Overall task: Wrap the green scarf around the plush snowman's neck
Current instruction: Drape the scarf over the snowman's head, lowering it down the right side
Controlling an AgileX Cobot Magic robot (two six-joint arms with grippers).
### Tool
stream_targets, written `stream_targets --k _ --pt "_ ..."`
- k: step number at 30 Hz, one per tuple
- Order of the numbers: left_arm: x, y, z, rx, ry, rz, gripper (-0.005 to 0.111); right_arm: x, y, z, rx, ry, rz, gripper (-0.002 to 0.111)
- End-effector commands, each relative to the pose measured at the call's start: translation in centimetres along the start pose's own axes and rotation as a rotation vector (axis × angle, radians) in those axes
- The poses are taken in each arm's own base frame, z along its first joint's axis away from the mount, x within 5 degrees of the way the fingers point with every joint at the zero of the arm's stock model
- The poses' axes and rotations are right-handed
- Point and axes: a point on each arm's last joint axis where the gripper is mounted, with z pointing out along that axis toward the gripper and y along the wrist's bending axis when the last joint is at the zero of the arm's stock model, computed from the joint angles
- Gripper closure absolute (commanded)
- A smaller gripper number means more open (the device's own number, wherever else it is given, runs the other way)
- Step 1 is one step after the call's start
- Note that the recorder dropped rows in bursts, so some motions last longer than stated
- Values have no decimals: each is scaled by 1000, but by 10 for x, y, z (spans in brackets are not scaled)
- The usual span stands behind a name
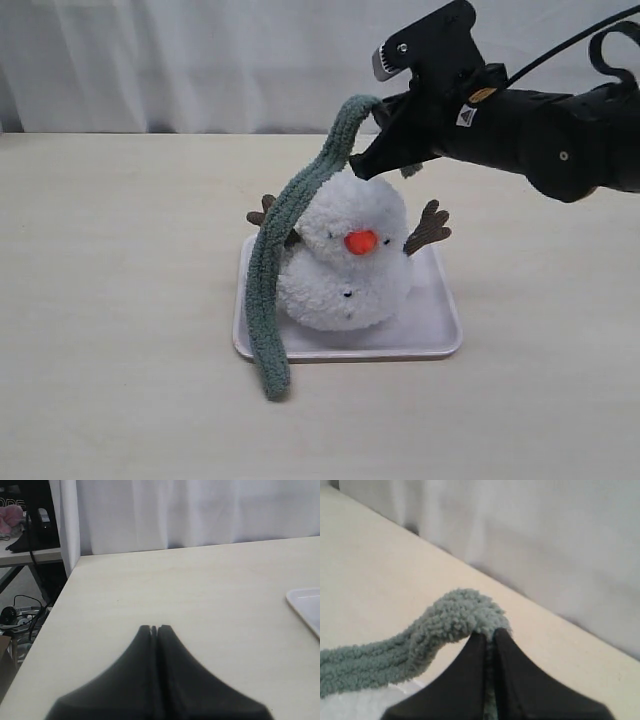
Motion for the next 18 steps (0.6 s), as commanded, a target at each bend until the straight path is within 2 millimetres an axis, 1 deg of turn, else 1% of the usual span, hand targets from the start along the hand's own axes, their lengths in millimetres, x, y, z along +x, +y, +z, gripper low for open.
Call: stream_targets --k 1,4,8,15,18 --pt "0 -1 0 9 -6 2 107 -3 -10 -2 -31 207 32 104" --pt "0 -1 0 9 -6 2 107 -10 -14 -5 -47 327 81 104" --pt "0 -1 0 9 -6 2 107 -18 -16 -10 -53 412 154 104" --pt "0 -1 0 9 -6 2 107 -14 -14 -26 -93 658 192 104" --pt "0 -1 0 9 -6 2 107 -15 -14 -32 -104 731 205 104"
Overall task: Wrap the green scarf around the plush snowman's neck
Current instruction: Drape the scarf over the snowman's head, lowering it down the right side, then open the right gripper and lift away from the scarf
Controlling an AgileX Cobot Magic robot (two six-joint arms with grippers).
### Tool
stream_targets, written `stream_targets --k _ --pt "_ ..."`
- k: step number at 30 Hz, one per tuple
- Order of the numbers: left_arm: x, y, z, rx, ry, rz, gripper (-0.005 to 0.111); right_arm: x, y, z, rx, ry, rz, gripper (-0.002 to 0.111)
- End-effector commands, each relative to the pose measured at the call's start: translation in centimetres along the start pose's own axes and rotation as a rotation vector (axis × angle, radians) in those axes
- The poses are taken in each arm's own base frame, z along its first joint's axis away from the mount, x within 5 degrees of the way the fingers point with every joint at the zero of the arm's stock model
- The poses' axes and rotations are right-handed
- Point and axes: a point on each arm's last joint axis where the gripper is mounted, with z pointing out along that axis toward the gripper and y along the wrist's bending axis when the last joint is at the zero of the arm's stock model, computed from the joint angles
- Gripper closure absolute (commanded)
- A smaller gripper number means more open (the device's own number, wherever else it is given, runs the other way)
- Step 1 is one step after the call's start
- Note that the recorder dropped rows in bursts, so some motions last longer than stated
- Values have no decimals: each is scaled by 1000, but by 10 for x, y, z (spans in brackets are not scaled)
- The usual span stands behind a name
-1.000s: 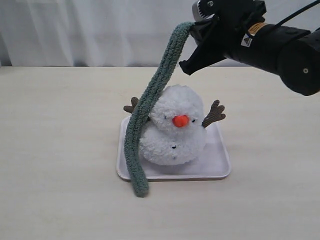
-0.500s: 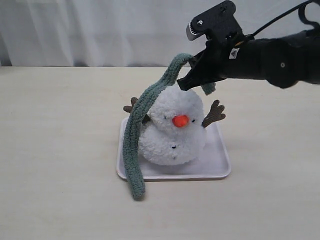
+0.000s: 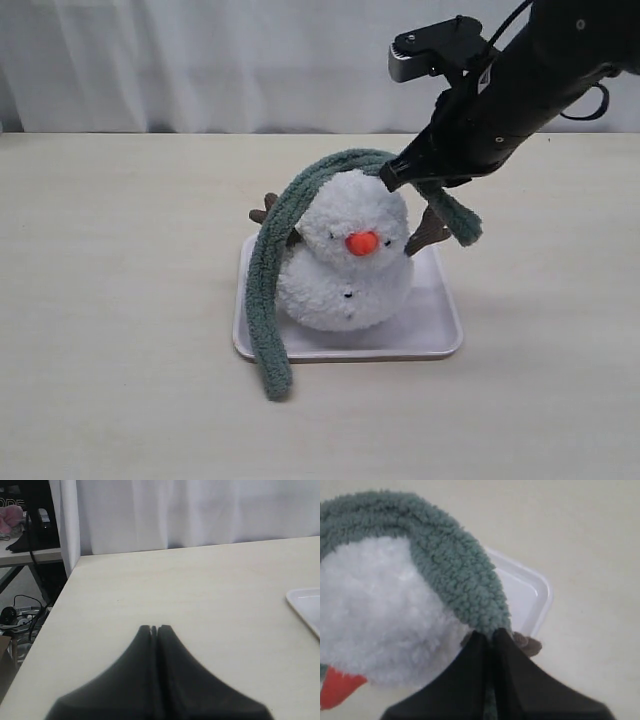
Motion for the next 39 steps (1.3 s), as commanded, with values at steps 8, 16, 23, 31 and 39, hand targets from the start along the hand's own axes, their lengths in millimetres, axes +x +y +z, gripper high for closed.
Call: stream_targets --k 8,16,23,31,39 --pt "0 -1 0 9 -6 2 107 12 3 -14 -43 222 50 104" --pt "0 -1 0 9 -6 2 107 24 6 4 -65 206 72 104" --pt "0 -1 0 9 -6 2 107 39 10 31 -73 110 115 104" --pt "0 -1 0 9 -6 2 107 56 11 77 -75 219 116 104" --pt "0 -1 0 9 -6 2 107 54 11 82 -74 203 101 104"
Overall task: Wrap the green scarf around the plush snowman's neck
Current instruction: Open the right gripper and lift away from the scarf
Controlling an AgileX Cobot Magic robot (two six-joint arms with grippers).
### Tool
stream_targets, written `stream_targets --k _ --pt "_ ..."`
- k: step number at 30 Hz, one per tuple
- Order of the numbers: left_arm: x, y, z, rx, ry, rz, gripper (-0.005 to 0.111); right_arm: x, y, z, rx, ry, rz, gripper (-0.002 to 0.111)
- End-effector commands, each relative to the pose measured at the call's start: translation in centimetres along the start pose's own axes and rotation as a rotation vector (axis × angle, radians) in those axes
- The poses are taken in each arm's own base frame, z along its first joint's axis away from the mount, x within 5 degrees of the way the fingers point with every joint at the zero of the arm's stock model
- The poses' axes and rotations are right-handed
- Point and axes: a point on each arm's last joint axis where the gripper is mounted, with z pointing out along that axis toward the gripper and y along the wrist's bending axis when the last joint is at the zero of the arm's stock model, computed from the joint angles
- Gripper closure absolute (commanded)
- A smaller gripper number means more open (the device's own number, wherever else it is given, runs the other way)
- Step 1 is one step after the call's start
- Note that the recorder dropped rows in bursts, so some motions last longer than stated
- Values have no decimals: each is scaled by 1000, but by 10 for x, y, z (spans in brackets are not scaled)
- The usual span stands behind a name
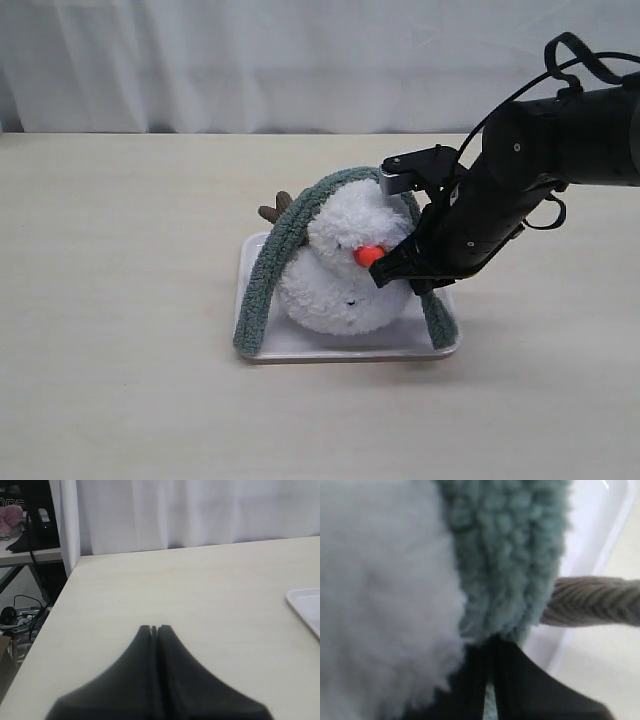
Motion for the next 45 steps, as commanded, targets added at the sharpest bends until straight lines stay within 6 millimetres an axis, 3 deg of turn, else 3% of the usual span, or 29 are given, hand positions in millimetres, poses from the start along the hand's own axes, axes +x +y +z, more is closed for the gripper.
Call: stream_targets --k 1,6,9,13,16,21,27,31,38,39,41,43,45 --pt "0 -1 0 9 -6 2 107 -2 -1 0 0 -16 -24 104" --pt "0 -1 0 9 -6 2 107 1 3 0 -42 10 -102 97" --pt "0 -1 0 9 -6 2 107 1 3 0 -43 13 -102 81" --pt "0 -1 0 9 -6 2 107 3 4 -1 -46 29 -103 51" --pt "0 -1 0 9 -6 2 107 6 4 -7 -53 61 -105 37" --pt "0 -1 0 9 -6 2 107 12 6 -30 -61 69 -112 36" --pt "0 -1 0 9 -6 2 107 17 9 -78 -59 -36 -125 36" --pt "0 -1 0 9 -6 2 107 19 13 -117 -68 -196 -132 41" --pt "0 -1 0 9 -6 2 107 23 39 -191 -300 -611 -165 69" --pt "0 -1 0 9 -6 2 107 24 46 -208 -390 -712 -161 78" --pt "0 -1 0 9 -6 2 107 24 54 -222 -467 -815 -225 94" --pt "0 -1 0 9 -6 2 107 22 55 -220 -479 -828 -227 104" --pt "0 -1 0 9 -6 2 107 16 51 -219 -423 -874 -229 104"
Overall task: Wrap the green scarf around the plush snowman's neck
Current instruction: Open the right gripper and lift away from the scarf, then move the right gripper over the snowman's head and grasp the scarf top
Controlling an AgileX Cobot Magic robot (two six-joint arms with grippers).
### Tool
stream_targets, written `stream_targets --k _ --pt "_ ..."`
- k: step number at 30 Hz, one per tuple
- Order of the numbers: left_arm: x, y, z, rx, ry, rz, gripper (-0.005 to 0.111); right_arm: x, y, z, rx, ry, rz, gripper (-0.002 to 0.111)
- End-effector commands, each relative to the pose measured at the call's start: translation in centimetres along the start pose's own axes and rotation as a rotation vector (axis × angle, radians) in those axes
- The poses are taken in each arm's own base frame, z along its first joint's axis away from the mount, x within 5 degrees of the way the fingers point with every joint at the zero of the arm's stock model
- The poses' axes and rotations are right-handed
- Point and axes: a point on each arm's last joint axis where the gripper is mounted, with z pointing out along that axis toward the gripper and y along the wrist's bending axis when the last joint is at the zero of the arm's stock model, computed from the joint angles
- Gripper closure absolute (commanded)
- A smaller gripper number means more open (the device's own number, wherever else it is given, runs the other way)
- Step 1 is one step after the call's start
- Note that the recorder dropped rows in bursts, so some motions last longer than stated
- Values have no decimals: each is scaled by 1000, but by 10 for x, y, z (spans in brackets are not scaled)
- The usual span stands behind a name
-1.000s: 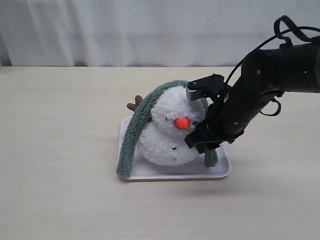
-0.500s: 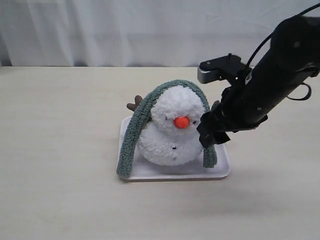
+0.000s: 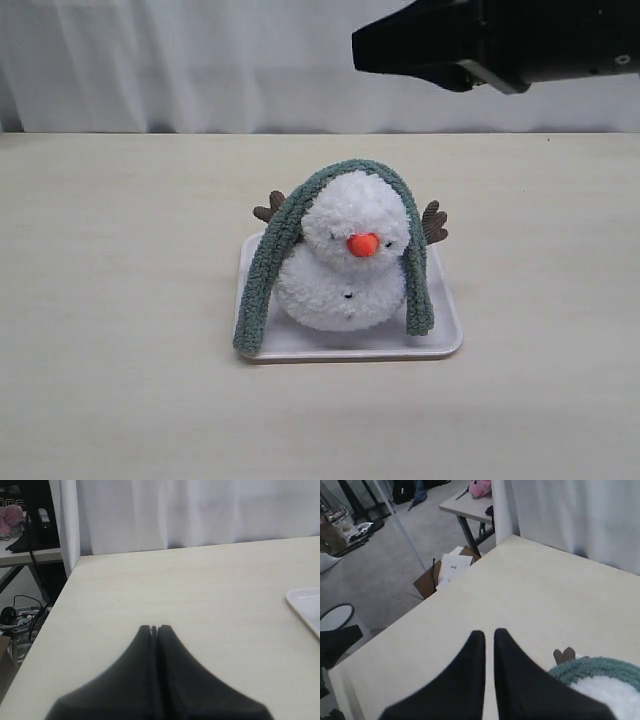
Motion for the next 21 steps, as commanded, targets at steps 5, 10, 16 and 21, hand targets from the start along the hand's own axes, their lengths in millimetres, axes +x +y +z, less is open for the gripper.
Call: stream_targets --k 5,10,16,21 --pt "0 -1 0 9 -6 2 107 -18 21 30 267 -246 -435 104" --pt "0 -1 0 9 -6 2 107 -14 29 72 355 -323 -653 104" --pt "0 -1 0 9 -6 2 107 -3 20 103 831 -303 -751 104" --pt "0 -1 0 9 -6 2 107 -13 -6 123 1058 26 -582 104"
